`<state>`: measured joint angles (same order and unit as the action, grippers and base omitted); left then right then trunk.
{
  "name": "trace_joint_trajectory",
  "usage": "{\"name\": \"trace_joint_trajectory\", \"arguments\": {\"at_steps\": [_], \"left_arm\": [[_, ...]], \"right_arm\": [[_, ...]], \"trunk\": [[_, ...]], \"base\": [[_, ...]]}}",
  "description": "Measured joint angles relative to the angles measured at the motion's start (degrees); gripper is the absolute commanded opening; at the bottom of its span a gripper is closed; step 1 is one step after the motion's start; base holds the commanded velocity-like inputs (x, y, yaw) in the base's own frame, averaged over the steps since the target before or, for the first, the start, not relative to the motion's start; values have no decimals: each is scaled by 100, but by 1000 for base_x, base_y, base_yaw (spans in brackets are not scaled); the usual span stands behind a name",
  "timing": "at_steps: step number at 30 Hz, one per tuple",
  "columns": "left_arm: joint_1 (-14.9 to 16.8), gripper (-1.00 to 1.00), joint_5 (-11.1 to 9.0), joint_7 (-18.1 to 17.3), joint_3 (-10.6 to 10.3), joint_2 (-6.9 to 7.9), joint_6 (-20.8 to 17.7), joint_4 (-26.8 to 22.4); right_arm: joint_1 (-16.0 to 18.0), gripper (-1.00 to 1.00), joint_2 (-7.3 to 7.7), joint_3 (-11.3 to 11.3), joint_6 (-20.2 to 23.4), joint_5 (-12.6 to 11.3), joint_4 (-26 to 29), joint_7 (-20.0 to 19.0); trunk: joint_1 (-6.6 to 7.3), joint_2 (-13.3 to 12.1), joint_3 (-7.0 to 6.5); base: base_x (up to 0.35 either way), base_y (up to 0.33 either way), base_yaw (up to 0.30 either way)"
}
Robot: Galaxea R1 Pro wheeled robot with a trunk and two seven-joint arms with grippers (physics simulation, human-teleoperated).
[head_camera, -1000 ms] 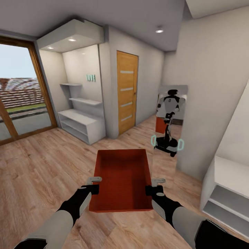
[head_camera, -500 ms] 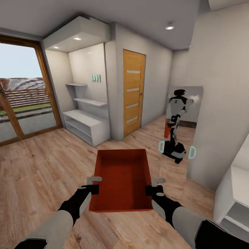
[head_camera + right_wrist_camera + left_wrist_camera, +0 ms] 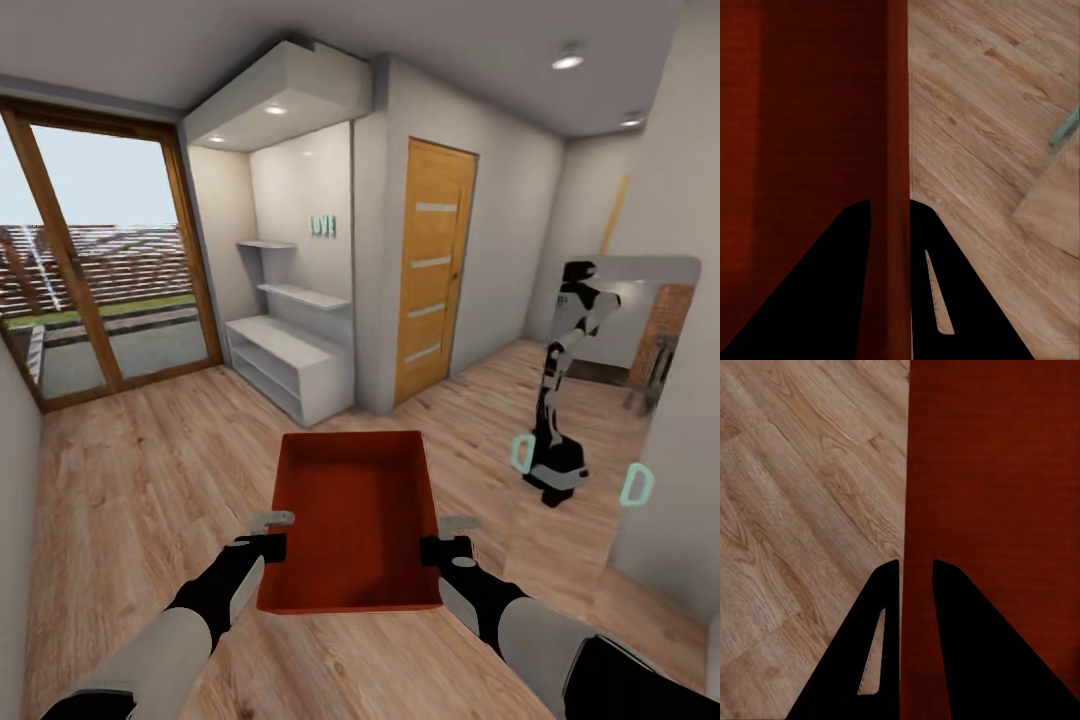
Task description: Move the two storage containers from the living room to the garage. In the garage, place one container on the floor and stack the other container on top of it (either order is fine).
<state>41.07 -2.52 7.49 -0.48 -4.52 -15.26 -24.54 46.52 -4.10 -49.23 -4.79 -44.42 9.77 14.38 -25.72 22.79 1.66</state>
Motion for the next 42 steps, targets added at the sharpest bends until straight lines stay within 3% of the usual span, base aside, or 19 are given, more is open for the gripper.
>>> {"name": "trace_joint_trajectory", "arguments": {"at_steps": [20,42], "left_arm": [[0,-100,3,-2,2,0,-1,0],[1,-100,9,-6,7,0,0,2]], "right_arm": [[0,-100,-1,0,0,0,-1,0],[-1,-100,-1,2,1,2,0,3]], "trunk": [[0,0,0],[0,0,0]], "base": [[322,0,258],[322,0,17]]}}
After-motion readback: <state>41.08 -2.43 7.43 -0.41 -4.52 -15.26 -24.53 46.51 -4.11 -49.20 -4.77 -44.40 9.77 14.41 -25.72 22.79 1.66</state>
